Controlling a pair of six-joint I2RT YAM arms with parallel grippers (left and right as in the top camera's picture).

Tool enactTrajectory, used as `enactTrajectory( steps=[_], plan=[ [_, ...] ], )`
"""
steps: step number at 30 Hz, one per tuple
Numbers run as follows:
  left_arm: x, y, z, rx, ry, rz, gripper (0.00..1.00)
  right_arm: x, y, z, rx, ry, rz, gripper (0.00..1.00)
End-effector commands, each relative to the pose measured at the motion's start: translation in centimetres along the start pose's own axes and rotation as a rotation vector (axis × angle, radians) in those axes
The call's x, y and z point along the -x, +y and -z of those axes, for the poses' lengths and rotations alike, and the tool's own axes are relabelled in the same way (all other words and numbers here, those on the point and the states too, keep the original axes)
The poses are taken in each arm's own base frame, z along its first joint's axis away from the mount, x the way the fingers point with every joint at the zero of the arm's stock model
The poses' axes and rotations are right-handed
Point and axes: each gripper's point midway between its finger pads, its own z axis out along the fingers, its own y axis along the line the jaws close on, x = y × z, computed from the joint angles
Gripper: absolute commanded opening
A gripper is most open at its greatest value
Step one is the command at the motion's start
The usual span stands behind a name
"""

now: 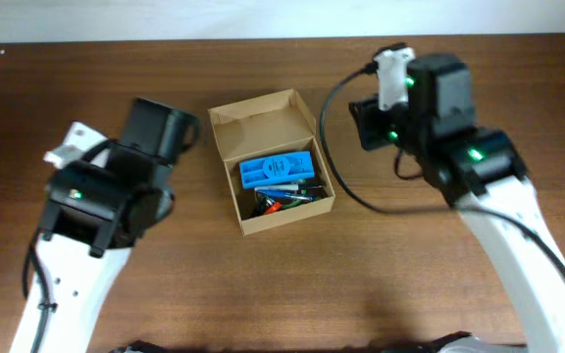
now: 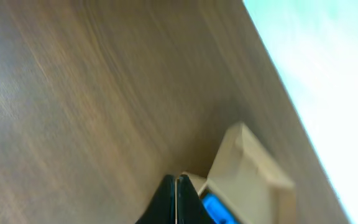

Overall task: Pack container
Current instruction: 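Raise both grippers to the far edge of the box lid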

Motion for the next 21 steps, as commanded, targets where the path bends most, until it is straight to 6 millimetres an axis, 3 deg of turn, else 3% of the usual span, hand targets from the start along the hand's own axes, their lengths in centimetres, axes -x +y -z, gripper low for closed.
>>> enactTrajectory(
  steps=[1, 6, 9, 15, 18, 21],
  plan=[
    [3.0, 0.5, -0.3, 0.008, -0.066, 0.087, 0.02, 0.5, -0.9, -1.9, -0.003, 0.007, -0.079, 0.03],
    [5.3, 0.6, -1.8, 0.017, -0.086, 0.182, 0.02, -0.2, -3.7, -4.6, -0.006, 0.040, -0.198, 0.04],
    [5.2, -0.7, -3.5, -0.005, -0.028, 0.117, 0.02, -0.7, -4.7, -5.6, 0.079, 0.061, -0.251, 0.03],
    [2.1, -2.9, -9.5, -0.014, 0.216, 0.008, 0.02, -3.2, -8.1, -8.1, 0.144, 0.144, -0.493, 0.04],
    [0.0, -3.7, -12.5, -0.014, 0.356, 0.032, 0.02, -5.2, -10.1, -9.7, 0.118, 0.207, -0.677, 0.06],
    [-2.2, -3.7, -15.4, 0.003, 0.519, 0.081, 0.02, -6.4, -10.7, -10.1, 0.094, 0.250, -0.785, 0.06]
  ],
)
